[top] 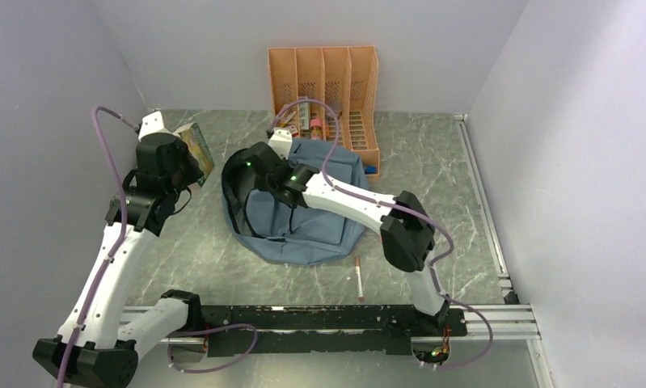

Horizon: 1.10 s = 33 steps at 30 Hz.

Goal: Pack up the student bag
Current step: Place the book in the student bag.

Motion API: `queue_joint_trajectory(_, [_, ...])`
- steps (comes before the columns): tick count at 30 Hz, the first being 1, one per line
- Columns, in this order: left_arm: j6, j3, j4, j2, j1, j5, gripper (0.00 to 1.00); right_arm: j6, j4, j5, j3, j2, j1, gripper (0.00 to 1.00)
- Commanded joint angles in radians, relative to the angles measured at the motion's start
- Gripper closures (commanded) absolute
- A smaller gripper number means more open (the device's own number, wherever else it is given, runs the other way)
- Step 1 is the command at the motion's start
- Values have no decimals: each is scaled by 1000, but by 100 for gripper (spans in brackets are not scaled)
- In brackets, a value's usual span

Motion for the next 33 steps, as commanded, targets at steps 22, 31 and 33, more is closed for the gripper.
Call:
queue_joint_trajectory(22, [25,206,-107,62,-36,666,95,-384,187,-450,-330,-470,-292,100])
queue_joint_trajectory(31, [37,116,-120,82,-36,752,95,-490,294,-558,-428,-577,-304,100])
queue_joint_trajectory(33, [32,98,-118,83,-36,781,95,-486,312,-569,-442,-585,-305,100])
